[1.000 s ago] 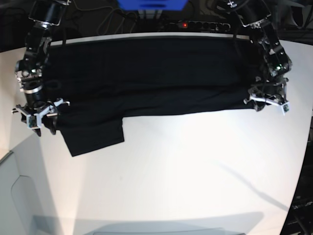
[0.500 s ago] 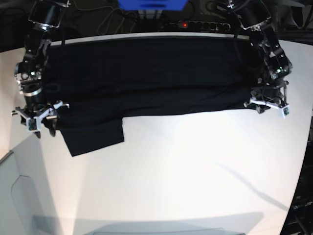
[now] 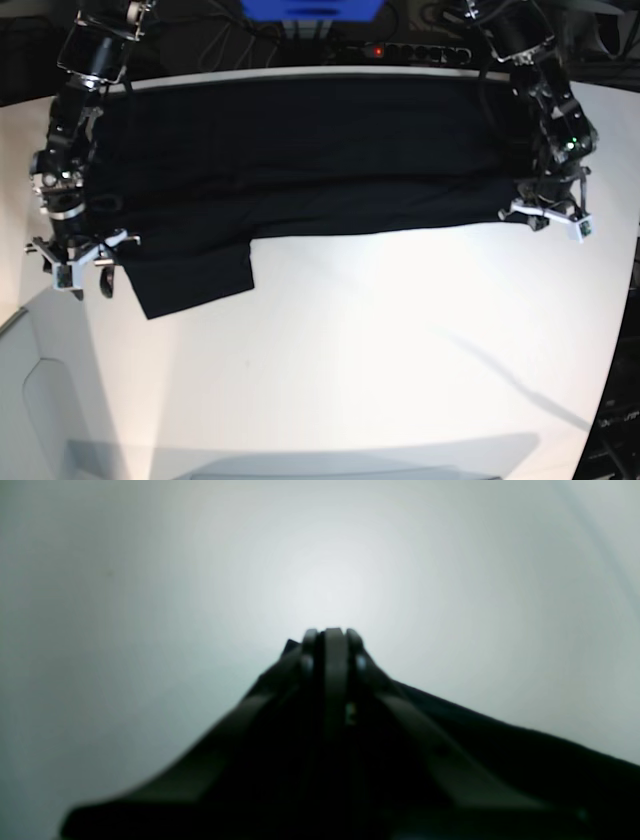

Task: Fold the T-shirt properly
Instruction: 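Hold the hem with both grippers and fold it over the shirt body, then regrasp the hanging sleeve corner with the right gripper and lift it, then pull the folded shirt strip toward the robot with both grippers, then hold the strip ends with both grippers and straighten it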

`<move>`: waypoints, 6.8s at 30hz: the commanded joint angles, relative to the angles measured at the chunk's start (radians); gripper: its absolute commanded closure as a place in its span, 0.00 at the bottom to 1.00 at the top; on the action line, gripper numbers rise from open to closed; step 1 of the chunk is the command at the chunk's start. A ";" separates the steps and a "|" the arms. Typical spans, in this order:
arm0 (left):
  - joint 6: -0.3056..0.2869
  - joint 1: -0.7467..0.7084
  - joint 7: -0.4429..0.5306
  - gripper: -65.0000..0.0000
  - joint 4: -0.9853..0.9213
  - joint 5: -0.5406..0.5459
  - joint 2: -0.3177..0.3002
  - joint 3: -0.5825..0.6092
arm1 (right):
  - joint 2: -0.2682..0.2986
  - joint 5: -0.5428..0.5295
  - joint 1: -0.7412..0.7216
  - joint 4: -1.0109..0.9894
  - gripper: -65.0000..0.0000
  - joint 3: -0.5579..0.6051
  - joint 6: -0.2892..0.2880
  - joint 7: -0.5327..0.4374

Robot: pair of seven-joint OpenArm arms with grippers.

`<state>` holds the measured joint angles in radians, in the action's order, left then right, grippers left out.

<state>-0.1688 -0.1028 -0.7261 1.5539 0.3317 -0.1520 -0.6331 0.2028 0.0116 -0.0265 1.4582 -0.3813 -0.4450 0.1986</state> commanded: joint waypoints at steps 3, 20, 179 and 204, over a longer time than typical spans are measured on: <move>-0.005 0.008 0.018 1.00 0.029 0.004 -0.013 -0.004 | 0.016 -0.012 -0.063 -0.069 0.53 -0.003 -0.001 -0.026; -0.004 0.007 0.018 1.00 0.036 0.000 -0.013 -0.004 | 0.073 -0.011 -0.293 -0.302 0.49 0.206 -0.001 0.263; -0.007 -0.323 0.026 1.00 0.185 0.010 0.062 -0.101 | -0.181 -0.216 0.535 0.368 1.00 -0.250 -0.174 -0.173; -0.007 -0.340 0.018 1.00 0.185 0.010 0.076 -0.100 | -0.207 -0.032 0.469 0.342 0.61 -0.284 -0.173 -0.169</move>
<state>-0.1799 -0.4377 -0.7219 1.7229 0.3412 -0.0662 -0.7311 -0.0139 -0.0051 0.4366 1.7813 -0.6605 -0.6071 0.0578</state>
